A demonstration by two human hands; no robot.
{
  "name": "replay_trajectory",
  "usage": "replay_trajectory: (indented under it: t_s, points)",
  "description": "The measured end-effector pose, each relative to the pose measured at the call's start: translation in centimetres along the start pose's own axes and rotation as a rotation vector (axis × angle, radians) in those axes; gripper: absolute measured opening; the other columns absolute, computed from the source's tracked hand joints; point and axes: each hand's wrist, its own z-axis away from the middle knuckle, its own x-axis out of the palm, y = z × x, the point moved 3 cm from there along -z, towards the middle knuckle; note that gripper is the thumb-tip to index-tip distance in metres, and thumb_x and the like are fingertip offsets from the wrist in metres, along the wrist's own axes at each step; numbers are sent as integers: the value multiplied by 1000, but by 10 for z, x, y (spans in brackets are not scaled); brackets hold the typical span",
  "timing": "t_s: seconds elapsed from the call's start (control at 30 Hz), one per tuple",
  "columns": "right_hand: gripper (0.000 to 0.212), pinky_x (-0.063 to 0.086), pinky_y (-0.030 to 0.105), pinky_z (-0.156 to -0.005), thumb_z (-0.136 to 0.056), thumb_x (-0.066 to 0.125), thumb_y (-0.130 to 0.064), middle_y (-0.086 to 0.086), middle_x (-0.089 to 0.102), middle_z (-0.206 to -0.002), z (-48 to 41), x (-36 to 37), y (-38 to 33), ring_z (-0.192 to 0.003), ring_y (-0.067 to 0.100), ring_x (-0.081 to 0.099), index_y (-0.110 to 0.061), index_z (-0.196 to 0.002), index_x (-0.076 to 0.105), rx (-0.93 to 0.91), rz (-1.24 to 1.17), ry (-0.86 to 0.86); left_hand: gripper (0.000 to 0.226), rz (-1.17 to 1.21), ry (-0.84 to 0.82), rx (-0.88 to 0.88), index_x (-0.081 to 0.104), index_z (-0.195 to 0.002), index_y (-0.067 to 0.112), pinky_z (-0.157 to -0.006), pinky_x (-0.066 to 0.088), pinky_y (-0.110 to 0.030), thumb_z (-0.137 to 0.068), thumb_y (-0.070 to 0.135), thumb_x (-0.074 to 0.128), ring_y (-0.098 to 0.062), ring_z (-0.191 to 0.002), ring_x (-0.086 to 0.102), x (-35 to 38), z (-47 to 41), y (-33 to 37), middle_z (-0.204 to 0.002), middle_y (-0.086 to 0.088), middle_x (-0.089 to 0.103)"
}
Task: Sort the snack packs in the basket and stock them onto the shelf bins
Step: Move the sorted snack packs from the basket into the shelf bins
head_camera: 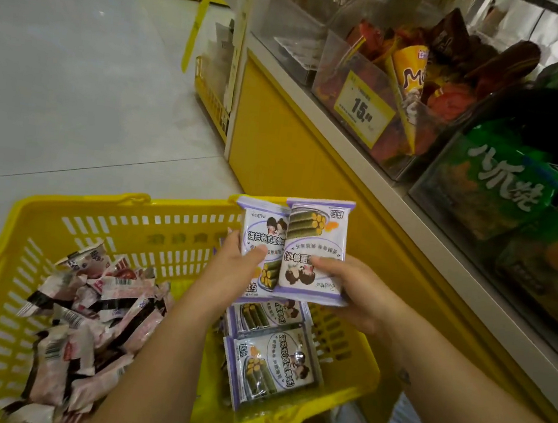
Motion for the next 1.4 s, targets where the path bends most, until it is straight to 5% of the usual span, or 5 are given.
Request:
replay_trajectory:
  t_s: [0.37,0.57,0.8,1.07,1.4]
  points:
    - [72,56,27,-73,-73,81,-16,2,65,-107,22,-15,-52,-92,14,67,-27,-134,45,-117,1131,82,43,-85,107,10,43,-130,32,-83,42,-32,-92,23,61,-11,-102,56,-50,-5,-5,-108,13,58]
    - [27,58,28,-68,-77,77,-17,8,73,-92,22,-8,-58,-79,17,72,-12,-100,64,-235,796,127,59,-750,-38,27,33,-147,28,-74,41,-27,-94,28,59,-19,-101,58,-46,1,7,-136,-3,54]
    - [18,53,21,-56,-88,66,-20,7,70,-78,1,9,-12,-63,12,64,-7,-101,67,-249,601,-42,40,-233,-390,-206,52,-129,39,-104,38,-34,-95,56,39,-12,-119,54,-9,23,9,-132,14,55]
    - [11,47,13,-56,-89,65,-24,-5,66,-82,-18,7,15,-63,0,61,-19,-98,67,-401,438,239,69,-248,-409,-219,41,-138,29,-77,58,-27,-79,45,71,-8,-89,71,-11,21,3,-111,11,69]
    - [68,35,40,-104,-80,72,-31,4,42,-138,-25,6,92,-126,25,38,-24,-139,40,-63,1710,-122,62,-516,-28,-90,41,-135,28,-56,40,-21,-83,43,71,-3,-81,58,-40,2,-12,-110,10,58]
